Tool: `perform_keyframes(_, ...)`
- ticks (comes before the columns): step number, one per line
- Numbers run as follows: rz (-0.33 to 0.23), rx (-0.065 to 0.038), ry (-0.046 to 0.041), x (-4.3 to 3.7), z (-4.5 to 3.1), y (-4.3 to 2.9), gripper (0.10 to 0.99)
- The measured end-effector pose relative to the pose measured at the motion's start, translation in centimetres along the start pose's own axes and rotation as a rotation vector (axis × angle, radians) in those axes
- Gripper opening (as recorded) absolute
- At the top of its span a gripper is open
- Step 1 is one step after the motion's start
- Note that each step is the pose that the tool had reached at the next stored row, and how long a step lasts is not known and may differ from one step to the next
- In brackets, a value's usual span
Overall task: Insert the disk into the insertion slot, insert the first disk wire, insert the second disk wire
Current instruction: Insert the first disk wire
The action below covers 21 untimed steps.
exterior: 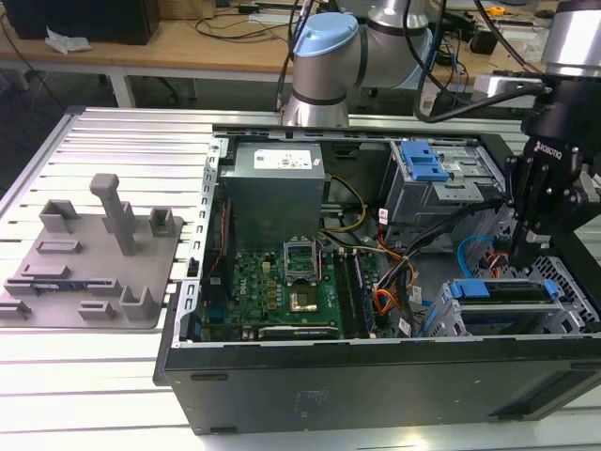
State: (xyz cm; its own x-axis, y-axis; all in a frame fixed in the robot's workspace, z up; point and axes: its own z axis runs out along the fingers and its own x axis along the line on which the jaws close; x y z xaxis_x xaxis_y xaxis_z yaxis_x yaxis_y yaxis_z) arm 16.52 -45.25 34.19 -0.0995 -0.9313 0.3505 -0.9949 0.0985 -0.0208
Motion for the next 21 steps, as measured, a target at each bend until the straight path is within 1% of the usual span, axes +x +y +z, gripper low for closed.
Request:
perform_keyframes(1,-0.002,-0.005,-0.0011,0.19,0.07,-0.09,0.165)
perform_keyframes(2,-0.002,-0.006,-0.0038,0.33,0.13,-0.11,0.165)
perform_keyframes(3,-0.002,-0.006,-0.0083,0.49,0.18,-0.13,0.165)
perform_keyframes(5,-0.002,-0.008,-0.0229,0.91,0.34,-0.17,0.165)
perform_keyframes(6,-0.003,-0.01,-0.0442,1.26,0.46,-0.21,0.165)
perform_keyframes(7,-0.003,-0.012,-0.0695,1.49,0.52,-0.24,0.165)
perform_keyframes(8,-0.004,-0.015,-0.098,1.75,0.54,-0.26,0.165)
perform_keyframes(9,-0.004,-0.017,-0.1175,2.01,0.49,-0.29,0.165)
perform_keyframes(10,-0.004,-0.017,-0.1208,2.08,0.5,-0.3,0.165)
perform_keyframes(14,-0.004,-0.017,-0.1214,2.11,0.51,-0.3,0.165)
perform_keyframes(15,-0.004,-0.018,-0.1258,2.13,0.5,-0.3,0.165)
perform_keyframes(17,-0.004,-0.019,-0.1454,2.18,0.46,-0.3,0.165)
perform_keyframes(18,-0.004,-0.019,-0.1585,2.22,0.43,-0.31,0.165)
perform_keyframes(19,-0.004,-0.021,-0.1765,2.3,0.42,-0.31,0.165)
perform_keyframes(20,-0.005,-0.022,-0.1897,2.4,0.44,-0.32,0.165)
perform_keyframes(21,-0.005,-0.023,-0.2053,2.61,0.48,-0.35,0.165)
